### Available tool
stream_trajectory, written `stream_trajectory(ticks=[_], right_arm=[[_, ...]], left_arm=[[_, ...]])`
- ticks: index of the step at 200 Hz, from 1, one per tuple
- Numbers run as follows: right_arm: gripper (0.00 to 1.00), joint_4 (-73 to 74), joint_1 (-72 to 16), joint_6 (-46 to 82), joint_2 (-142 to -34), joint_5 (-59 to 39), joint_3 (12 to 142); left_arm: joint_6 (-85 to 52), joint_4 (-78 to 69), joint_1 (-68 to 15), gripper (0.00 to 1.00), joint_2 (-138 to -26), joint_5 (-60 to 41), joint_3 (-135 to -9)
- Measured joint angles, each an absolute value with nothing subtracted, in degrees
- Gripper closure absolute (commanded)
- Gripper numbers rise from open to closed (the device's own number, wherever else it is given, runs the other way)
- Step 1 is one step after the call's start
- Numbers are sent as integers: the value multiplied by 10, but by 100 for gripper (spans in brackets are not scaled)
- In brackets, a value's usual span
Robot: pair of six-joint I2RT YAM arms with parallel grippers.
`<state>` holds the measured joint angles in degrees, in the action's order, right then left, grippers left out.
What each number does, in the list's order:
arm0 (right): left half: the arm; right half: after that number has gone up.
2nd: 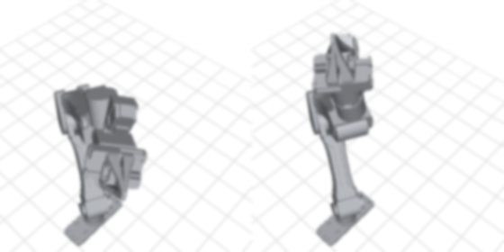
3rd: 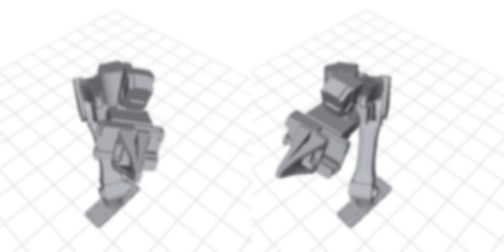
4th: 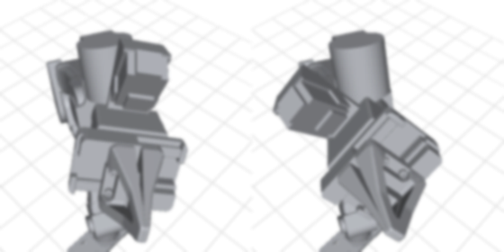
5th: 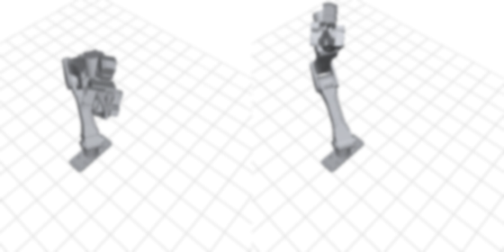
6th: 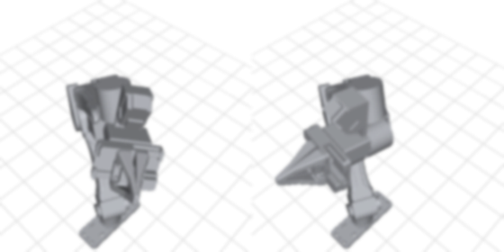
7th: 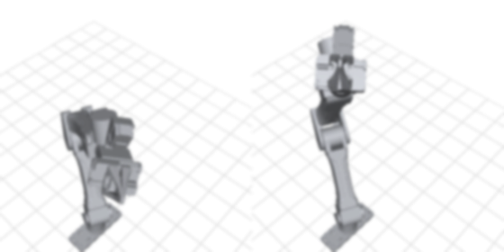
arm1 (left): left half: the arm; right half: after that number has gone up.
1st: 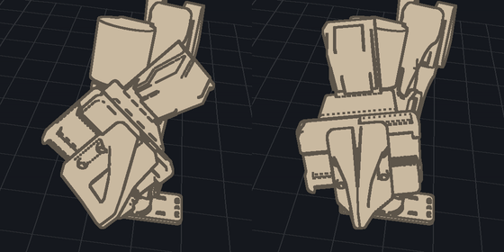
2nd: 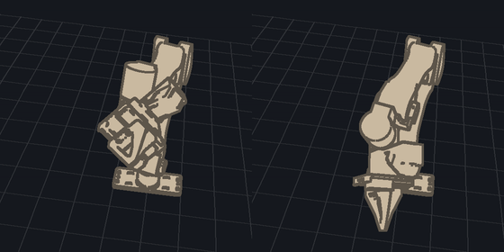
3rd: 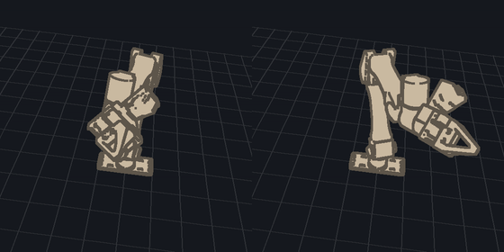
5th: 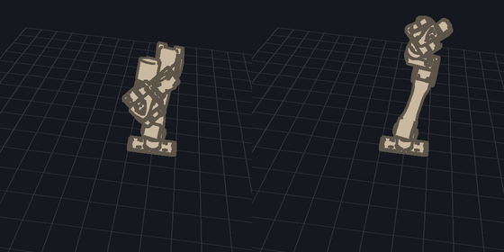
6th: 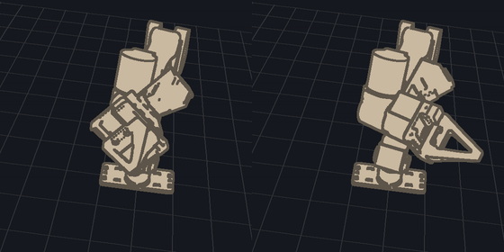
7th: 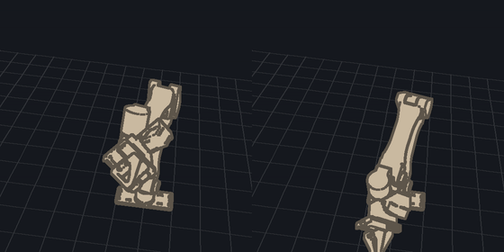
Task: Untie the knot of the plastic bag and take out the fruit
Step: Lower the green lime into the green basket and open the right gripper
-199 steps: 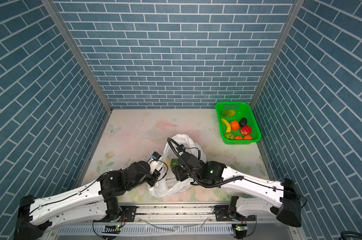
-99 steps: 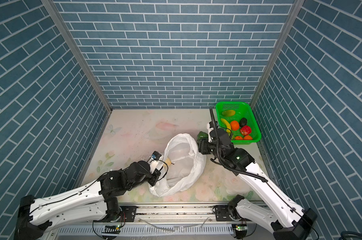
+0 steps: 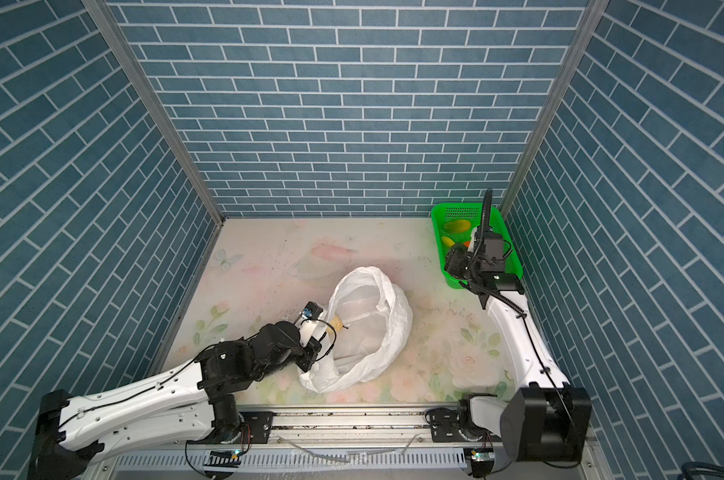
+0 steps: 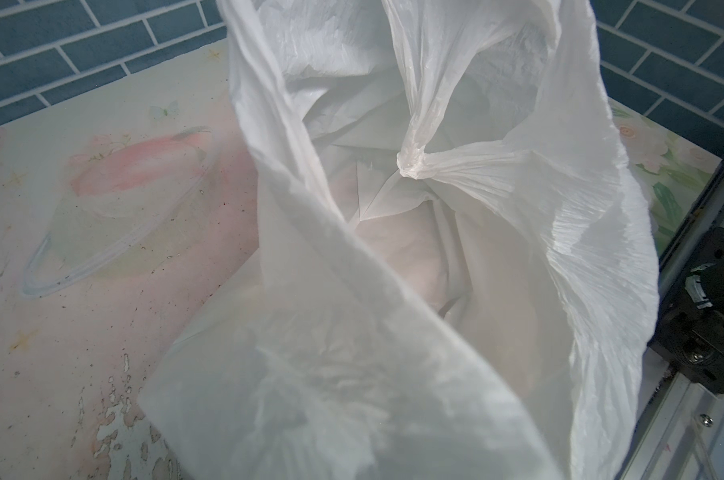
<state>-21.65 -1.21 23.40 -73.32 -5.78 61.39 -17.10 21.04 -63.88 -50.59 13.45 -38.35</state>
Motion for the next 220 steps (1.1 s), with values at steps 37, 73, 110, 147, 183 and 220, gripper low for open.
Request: stream_trajectory(ticks=[37,73,110,147,183,220], right_arm=[[38,-169,51,236,-870,-69,692],[39,-135,85,237,-990,-83,790],[38,-129,100,240,-1101,-86,882],[28,-143,101,242,-1178,-84,971],[18,-163,101,243,-1204,-77,1008],[17,-180,101,241,-1204,-73,1008]], left_arm=[[-171,208,-639,100,-506,135,-383],[-171,208,-639,100,-501,140,-383],[-171,209,-639,100,-498,142,-383],[-172,209,-639,100,-498,143,-383],[-171,209,-639,100,-498,143,-383],[-171,209,-639,100,-498,143,-383]])
